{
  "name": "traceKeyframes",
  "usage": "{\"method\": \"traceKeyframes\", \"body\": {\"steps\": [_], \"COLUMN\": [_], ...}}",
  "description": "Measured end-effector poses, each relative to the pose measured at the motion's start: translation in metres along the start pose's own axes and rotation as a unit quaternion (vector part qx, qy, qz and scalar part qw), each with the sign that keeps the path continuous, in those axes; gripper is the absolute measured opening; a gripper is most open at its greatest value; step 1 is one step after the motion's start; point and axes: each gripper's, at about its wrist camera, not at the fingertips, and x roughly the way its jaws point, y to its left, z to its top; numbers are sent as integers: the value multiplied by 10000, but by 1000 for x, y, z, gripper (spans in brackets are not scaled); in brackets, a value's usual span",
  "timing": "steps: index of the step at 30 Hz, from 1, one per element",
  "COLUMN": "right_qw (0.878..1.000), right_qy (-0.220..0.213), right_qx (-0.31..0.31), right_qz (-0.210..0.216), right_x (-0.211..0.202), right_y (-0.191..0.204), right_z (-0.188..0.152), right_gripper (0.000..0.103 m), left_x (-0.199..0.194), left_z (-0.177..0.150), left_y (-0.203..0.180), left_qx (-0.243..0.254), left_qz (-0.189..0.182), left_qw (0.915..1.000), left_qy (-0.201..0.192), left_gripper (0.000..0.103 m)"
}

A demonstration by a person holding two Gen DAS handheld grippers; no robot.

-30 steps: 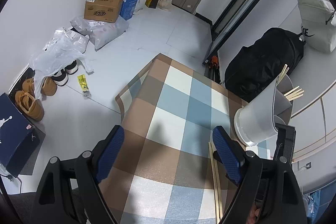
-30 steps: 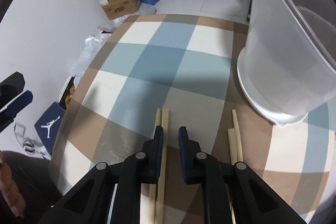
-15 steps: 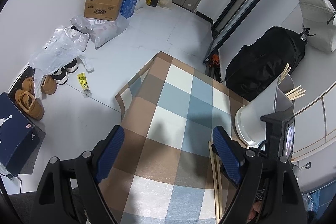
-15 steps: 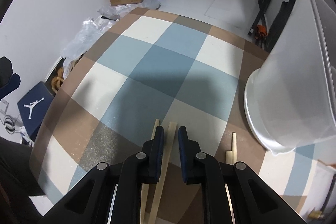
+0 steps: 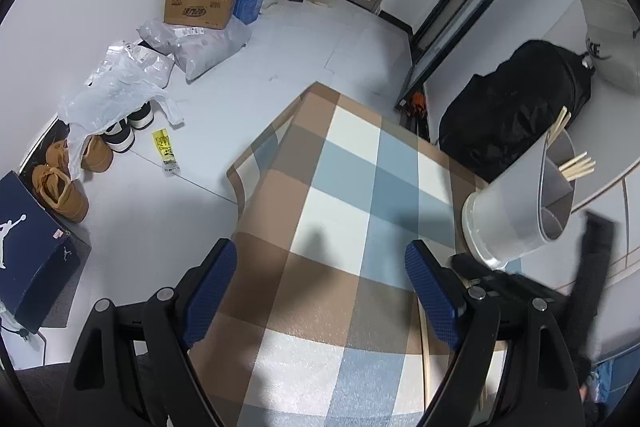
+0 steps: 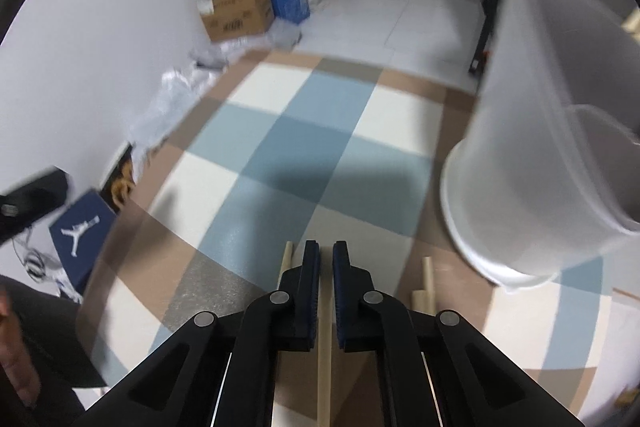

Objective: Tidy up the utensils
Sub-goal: 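Close the right gripper on a chopstick while the left gripper approaches another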

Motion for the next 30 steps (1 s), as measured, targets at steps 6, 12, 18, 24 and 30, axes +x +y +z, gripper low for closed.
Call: {"method": "traceKeyframes", "body": {"steps": [6, 12, 18, 24, 30], "right_qw": [9954, 9834, 9680, 9559, 9447], "right_qy": [-930, -1770, -2448, -2786, -3029], "right_qx": [169, 371, 545, 915, 1211], "right_qz": [136, 159, 128, 179, 326], "right_x": [-61, -110, -145, -162, -178], "right_y": [-15, -34, -58, -85, -104], "right_z": [-8, -11, -20, -28, -31], "right_gripper": [6, 6, 6, 6, 6], "left_x": [14, 32, 46, 71, 82], "left_z": [-9, -21, -28, -27, -23], "left_y": [-22, -49, -83, -95, -104], "left_qx": [390, 793, 1203, 1158, 1086], "left_qz": [-20, 33, 234, 627, 855], "left_qw": [9985, 9932, 9862, 9788, 9741], "left_qy": [372, 856, 1109, 1567, 1789], "left_gripper": [83, 82, 81, 60, 49]}}
